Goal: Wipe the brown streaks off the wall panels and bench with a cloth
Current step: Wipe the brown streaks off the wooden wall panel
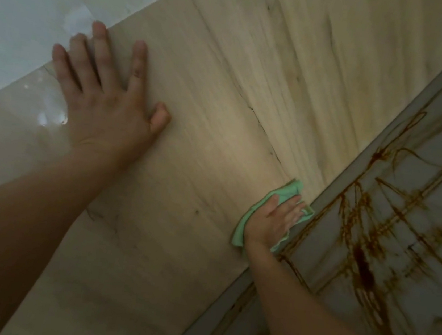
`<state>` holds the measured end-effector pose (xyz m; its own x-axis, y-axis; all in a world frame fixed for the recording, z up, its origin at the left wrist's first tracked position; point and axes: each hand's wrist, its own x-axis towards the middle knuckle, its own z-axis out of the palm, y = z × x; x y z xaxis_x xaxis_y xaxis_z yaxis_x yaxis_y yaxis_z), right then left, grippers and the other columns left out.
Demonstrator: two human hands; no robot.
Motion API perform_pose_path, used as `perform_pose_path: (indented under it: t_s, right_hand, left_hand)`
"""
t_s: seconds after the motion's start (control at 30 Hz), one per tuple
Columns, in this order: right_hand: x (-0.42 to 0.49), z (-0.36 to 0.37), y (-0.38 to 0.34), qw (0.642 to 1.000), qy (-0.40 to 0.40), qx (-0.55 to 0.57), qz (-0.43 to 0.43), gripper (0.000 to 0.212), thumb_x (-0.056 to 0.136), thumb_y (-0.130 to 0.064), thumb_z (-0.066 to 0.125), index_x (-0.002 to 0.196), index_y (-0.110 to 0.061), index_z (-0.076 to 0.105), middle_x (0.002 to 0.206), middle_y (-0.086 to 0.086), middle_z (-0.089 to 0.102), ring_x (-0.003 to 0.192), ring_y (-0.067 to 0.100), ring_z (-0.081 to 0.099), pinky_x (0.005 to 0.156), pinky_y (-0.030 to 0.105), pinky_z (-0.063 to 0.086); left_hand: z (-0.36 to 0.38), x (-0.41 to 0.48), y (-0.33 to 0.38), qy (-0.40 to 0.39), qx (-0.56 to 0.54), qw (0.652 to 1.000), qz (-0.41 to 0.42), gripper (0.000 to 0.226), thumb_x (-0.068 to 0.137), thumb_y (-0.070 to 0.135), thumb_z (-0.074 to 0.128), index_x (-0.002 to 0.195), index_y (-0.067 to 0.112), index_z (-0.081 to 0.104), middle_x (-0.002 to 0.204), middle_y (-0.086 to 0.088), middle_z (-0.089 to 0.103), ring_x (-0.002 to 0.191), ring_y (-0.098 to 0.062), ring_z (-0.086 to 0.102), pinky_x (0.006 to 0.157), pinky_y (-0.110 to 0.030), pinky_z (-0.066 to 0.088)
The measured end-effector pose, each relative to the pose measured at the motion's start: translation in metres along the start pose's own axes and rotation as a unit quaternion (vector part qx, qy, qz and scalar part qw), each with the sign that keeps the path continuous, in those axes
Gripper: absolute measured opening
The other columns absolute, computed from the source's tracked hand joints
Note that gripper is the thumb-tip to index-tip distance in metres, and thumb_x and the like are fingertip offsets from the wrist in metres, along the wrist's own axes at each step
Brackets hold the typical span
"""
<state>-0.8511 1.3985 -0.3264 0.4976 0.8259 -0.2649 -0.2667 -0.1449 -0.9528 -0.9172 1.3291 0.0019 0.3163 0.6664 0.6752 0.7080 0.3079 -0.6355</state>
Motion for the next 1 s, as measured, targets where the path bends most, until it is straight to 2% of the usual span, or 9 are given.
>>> perform_pose_path:
  t_s: [0.17,0.33,0.47,0.6,0.67,0.73,0.83,0.9,1.0]
  right_hand:
    - [-0.024,0.006,0.006,1.0,-0.008,-0.015,-0.005,0.085,0.097,-0.061,0.013,0.166,-0.011,0.007,0.173,0.014,0.001,0.159,0.031,0.002,0.129,0.041,-0.001]
    - [-0.007,0.013,-0.074,0.998,0.024,0.009,0.061,0.068,0.11,-0.045,0.023,0.166,-0.013,0.005,0.173,0.015,0.0,0.159,0.033,0.0,0.129,0.041,-0.001]
    - [-0.036,0.038,-0.18,0.985,0.027,-0.012,-0.172,0.073,0.103,-0.051,0.017,0.166,-0.014,0.012,0.173,0.015,0.006,0.16,0.032,0.003,0.129,0.042,-0.001]
    - [-0.053,0.042,-0.244,0.862,-0.02,-0.076,-0.5,0.066,0.106,-0.046,0.029,0.164,-0.016,0.023,0.171,0.014,0.016,0.159,0.034,0.011,0.129,0.048,0.01]
    - [-0.031,0.034,-0.234,0.817,-0.04,-0.09,-0.567,0.063,0.107,-0.043,0.033,0.164,-0.017,0.025,0.172,0.012,0.017,0.159,0.032,0.011,0.128,0.048,0.013]
    - [-0.008,0.026,-0.205,0.854,-0.03,-0.1,-0.51,0.063,0.108,-0.043,0.026,0.166,-0.019,0.019,0.173,0.009,0.014,0.16,0.027,0.009,0.129,0.047,0.011]
    - [0.007,0.015,-0.152,0.973,-0.011,-0.051,-0.223,0.062,0.11,-0.047,0.018,0.167,-0.023,0.01,0.174,0.008,0.007,0.16,0.025,0.004,0.13,0.046,0.007]
    - [0.004,0.01,-0.137,0.997,-0.013,-0.031,-0.064,0.061,0.111,-0.046,0.02,0.166,-0.022,0.006,0.174,0.009,0.003,0.16,0.028,0.001,0.129,0.044,0.003]
    - [-0.006,0.015,-0.166,0.999,-0.016,-0.023,0.043,0.063,0.112,-0.045,0.021,0.166,-0.018,0.003,0.173,0.013,0.0,0.16,0.032,-0.001,0.128,0.042,-0.001]
  left_hand:
    - [-0.001,0.002,-0.002,-0.006,-0.001,1.0,-0.004,0.088,0.092,0.062,0.046,0.164,0.022,0.015,0.166,-0.032,0.0,0.151,-0.056,0.007,0.122,-0.07,0.003]
    - [0.001,0.001,-0.002,-0.018,0.018,1.0,0.0,0.086,0.094,0.064,0.036,0.165,0.022,0.011,0.167,-0.031,-0.002,0.151,-0.055,0.005,0.122,-0.069,0.002]
    - [-0.003,0.001,-0.003,-0.041,0.017,0.999,-0.007,0.083,0.095,0.06,0.034,0.165,0.022,0.01,0.167,-0.03,-0.003,0.152,-0.054,0.004,0.122,-0.068,0.003]
    - [-0.021,0.005,-0.01,-0.035,-0.068,0.997,-0.02,0.077,0.093,0.046,0.036,0.163,0.016,0.02,0.166,-0.026,0.014,0.148,-0.049,0.017,0.123,-0.063,0.007]
    - [-0.029,0.008,-0.019,-0.024,-0.107,0.994,-0.028,0.08,0.089,0.041,0.036,0.162,0.01,0.021,0.16,-0.023,0.027,0.14,-0.046,0.028,0.12,-0.06,0.015]
    - [-0.035,0.013,-0.023,-0.043,-0.138,0.989,-0.043,0.085,0.085,0.037,0.037,0.161,0.006,0.02,0.153,-0.021,0.033,0.134,-0.044,0.031,0.119,-0.057,0.017]
    - [-0.045,0.026,-0.018,-0.1,-0.182,0.973,-0.099,0.089,0.08,0.03,0.048,0.161,0.007,0.02,0.142,-0.017,0.035,0.132,-0.041,0.03,0.12,-0.053,0.017]
    - [-0.053,0.034,-0.014,-0.121,-0.2,0.964,-0.128,0.087,0.076,0.026,0.049,0.159,0.01,0.027,0.137,-0.014,0.036,0.128,-0.039,0.032,0.118,-0.051,0.019]
    - [-0.063,0.042,-0.018,-0.147,-0.213,0.955,-0.142,0.084,0.067,0.027,0.042,0.151,0.016,0.037,0.132,-0.011,0.037,0.122,-0.036,0.034,0.114,-0.048,0.022]
